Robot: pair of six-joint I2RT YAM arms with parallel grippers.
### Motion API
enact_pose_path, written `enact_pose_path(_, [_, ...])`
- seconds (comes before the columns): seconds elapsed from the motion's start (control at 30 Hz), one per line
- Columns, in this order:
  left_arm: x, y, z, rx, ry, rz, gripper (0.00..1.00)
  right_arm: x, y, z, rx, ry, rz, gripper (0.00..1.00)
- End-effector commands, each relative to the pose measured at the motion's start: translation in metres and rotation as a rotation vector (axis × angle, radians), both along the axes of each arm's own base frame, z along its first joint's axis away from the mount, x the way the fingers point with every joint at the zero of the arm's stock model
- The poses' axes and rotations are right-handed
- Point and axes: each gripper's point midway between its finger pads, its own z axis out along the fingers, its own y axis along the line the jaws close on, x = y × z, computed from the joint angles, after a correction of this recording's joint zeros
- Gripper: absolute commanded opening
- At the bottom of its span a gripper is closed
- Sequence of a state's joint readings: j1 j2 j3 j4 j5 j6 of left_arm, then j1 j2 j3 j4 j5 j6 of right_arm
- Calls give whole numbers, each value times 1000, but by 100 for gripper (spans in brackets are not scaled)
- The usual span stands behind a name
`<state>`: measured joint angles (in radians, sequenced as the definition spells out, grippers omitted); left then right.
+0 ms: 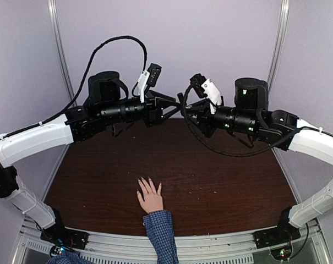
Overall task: Paint the nails
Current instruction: Screw the nail polish bottle cap onto the nail polish bottle.
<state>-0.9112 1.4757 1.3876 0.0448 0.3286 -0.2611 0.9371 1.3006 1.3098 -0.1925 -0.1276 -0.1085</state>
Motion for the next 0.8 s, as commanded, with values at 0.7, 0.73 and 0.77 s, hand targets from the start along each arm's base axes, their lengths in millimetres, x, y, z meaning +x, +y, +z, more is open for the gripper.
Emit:
enact_pose_path(0.7, [21, -21, 7, -124, 92, 34, 7, 7, 6, -1, -139, -152, -220, 0])
enact_pose_path(0.73, [17, -21, 8, -126, 85, 13, 6, 3, 7, 1, -123, -151, -188, 0])
enact_pose_path(0.77, [14, -21, 9, -127, 77, -4, 5, 0, 8, 3, -107, -147, -159, 0])
